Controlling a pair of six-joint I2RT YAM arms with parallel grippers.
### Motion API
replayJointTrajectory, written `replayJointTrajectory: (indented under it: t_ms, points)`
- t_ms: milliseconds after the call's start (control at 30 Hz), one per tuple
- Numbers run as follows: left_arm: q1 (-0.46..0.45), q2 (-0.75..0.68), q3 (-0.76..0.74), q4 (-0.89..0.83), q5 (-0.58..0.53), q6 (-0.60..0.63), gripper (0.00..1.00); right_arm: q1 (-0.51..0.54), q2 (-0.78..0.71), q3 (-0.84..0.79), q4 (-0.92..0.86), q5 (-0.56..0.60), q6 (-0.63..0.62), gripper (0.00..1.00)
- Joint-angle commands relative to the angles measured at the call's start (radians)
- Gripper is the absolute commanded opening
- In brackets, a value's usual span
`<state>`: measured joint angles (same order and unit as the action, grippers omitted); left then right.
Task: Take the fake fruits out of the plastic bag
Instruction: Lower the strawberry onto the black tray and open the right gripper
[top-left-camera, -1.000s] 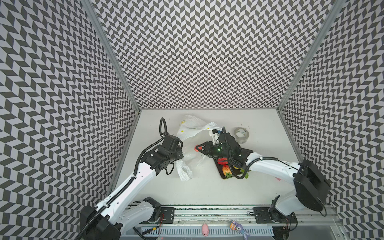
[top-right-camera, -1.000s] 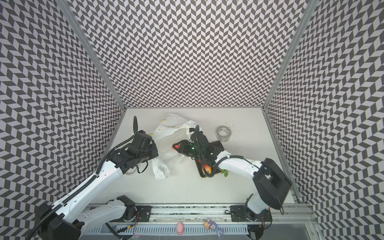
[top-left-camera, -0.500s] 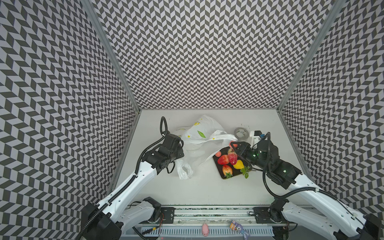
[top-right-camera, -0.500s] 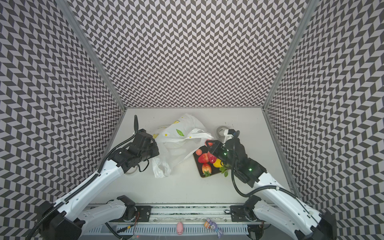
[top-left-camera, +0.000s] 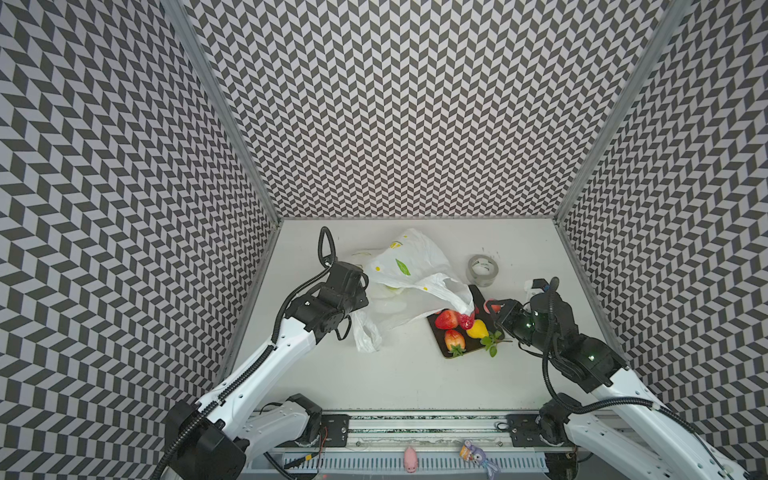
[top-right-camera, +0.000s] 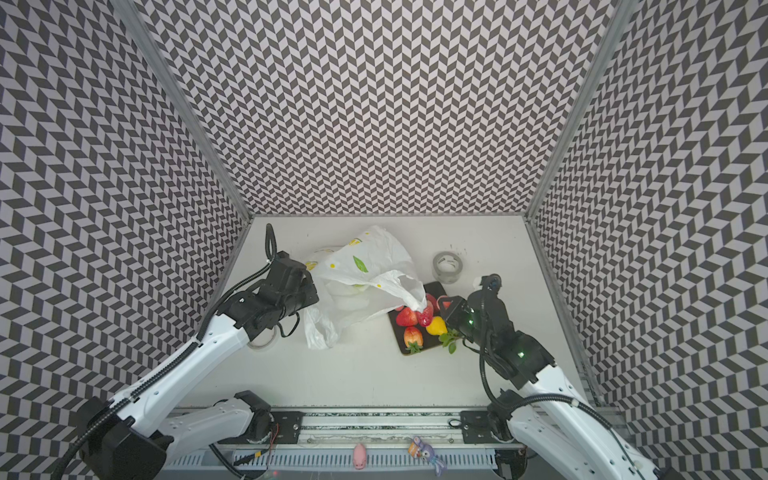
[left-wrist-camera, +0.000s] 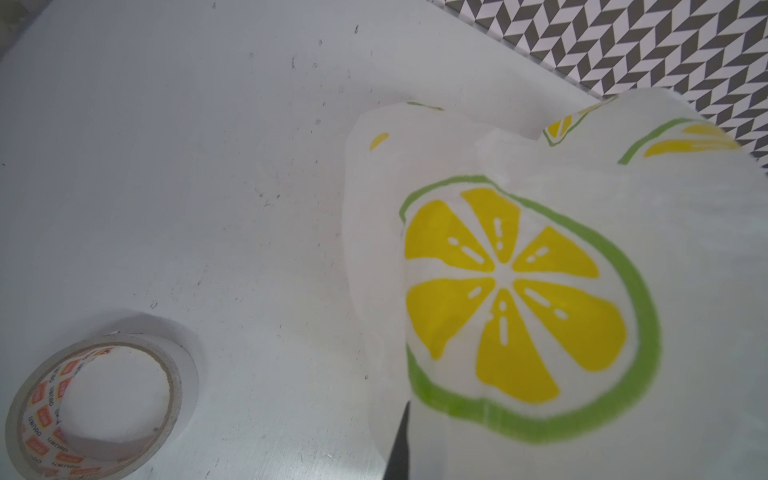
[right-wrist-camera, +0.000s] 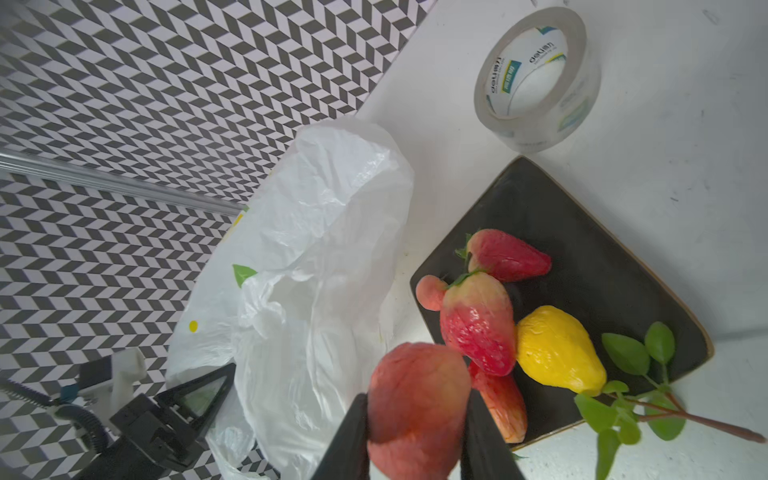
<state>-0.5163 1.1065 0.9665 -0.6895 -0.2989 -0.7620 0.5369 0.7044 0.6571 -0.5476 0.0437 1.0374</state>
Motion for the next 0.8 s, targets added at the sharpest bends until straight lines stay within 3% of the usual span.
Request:
replayJointTrajectory:
  t_ms: [0,333,567,767]
  points:
    - [0.004,0.002,0.031,0.015,-0.049,-0.023,0.00,-0.043,0.014,-0.048,0.002,0.017,-0.027,0.31]
    - [0.004,0.040,0.066,0.038,0.032,0.055,0.00,-0.268,0.321,-0.064,0.243,-0.075,-0.243,0.32]
    - [0.002,0.051,0.093,0.014,0.035,0.089,0.00,-0.288,0.568,-0.002,0.298,-0.194,-0.333,0.35]
    - [0.002,0.042,0.087,0.007,0.030,0.082,0.00,-0.288,0.592,-0.051,0.366,-0.226,-0.301,0.39]
